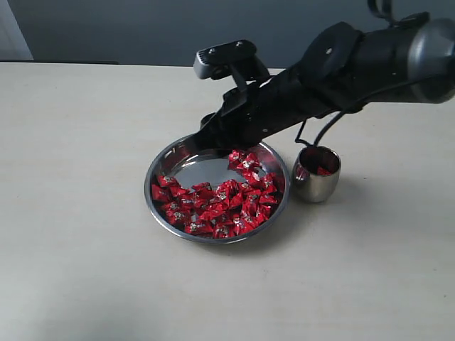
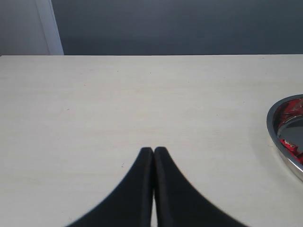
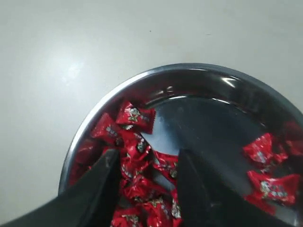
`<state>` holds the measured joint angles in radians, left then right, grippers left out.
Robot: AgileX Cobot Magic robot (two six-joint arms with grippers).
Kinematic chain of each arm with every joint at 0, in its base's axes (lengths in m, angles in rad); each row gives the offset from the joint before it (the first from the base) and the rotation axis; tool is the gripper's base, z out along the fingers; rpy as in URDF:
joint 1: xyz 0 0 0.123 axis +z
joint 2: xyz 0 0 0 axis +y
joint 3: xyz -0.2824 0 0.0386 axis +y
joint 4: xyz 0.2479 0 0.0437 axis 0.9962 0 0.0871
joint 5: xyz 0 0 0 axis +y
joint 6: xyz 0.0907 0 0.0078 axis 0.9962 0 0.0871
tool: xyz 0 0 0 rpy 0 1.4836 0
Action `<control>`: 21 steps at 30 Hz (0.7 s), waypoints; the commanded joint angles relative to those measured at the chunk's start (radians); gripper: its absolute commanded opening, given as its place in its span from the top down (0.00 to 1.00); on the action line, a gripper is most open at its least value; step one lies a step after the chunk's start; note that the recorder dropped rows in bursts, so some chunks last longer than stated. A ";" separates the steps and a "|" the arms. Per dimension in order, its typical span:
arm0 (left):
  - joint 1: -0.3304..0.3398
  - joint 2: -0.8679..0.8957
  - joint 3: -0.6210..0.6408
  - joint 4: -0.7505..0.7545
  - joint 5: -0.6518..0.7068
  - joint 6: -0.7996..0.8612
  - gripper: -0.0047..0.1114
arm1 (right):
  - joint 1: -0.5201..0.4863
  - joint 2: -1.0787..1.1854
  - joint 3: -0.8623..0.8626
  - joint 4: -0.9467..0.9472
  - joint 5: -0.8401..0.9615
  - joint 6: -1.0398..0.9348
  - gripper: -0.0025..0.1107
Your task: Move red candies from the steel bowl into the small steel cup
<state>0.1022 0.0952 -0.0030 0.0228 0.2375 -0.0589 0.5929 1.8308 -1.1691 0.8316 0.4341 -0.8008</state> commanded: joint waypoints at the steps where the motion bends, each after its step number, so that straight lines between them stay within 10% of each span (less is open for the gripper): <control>1: -0.005 -0.007 0.003 -0.002 -0.004 -0.002 0.96 | 0.026 0.089 -0.078 0.005 0.009 -0.010 0.63; 21: -0.005 -0.007 0.003 -0.002 -0.004 -0.002 0.96 | 0.048 0.341 -0.222 0.008 0.153 -0.010 0.63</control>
<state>0.1022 0.0952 -0.0030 0.0228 0.2375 -0.0589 0.6410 2.1601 -1.3834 0.8385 0.5843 -0.8027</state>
